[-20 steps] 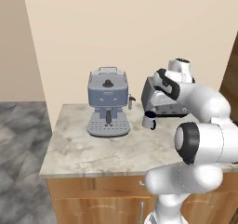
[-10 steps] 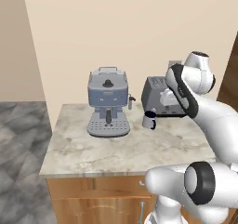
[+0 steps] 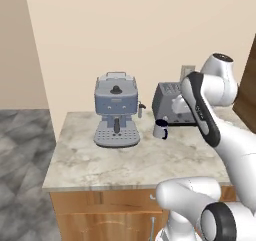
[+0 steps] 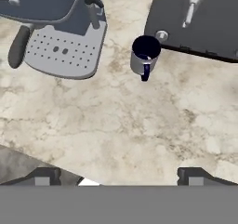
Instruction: Clear the mugs and bowl far away from the sink.
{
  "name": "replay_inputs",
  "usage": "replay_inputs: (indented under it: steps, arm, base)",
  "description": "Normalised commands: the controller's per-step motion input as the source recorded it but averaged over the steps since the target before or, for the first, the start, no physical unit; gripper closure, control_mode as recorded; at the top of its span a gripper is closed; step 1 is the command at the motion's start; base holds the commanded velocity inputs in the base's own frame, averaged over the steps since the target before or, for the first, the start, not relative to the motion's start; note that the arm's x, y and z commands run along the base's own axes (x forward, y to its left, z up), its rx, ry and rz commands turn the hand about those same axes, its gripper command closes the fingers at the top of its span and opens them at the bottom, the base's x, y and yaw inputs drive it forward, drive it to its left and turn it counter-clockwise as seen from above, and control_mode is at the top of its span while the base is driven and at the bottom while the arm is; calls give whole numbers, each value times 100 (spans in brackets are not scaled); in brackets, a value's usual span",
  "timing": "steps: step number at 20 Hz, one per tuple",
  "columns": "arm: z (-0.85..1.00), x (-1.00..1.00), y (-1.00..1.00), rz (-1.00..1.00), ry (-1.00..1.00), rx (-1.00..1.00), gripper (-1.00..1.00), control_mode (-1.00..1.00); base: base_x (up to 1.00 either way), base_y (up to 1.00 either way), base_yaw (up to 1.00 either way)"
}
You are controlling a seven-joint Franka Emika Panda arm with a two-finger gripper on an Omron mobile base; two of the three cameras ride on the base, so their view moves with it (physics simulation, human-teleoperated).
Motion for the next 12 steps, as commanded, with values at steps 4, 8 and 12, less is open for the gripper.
replay_inputs:
  steps: [4, 8, 12]
  arm:
    - [33, -32, 26, -12, -8, -3, -100, -100]
    - [38, -36, 29, -12, 0, 0, -100, 100]
    - [0, 0, 0, 0, 0, 0, -100, 100]
  base:
    - [0, 0, 0]
    - [-18, 19, -2]
    - [-63, 100, 0]
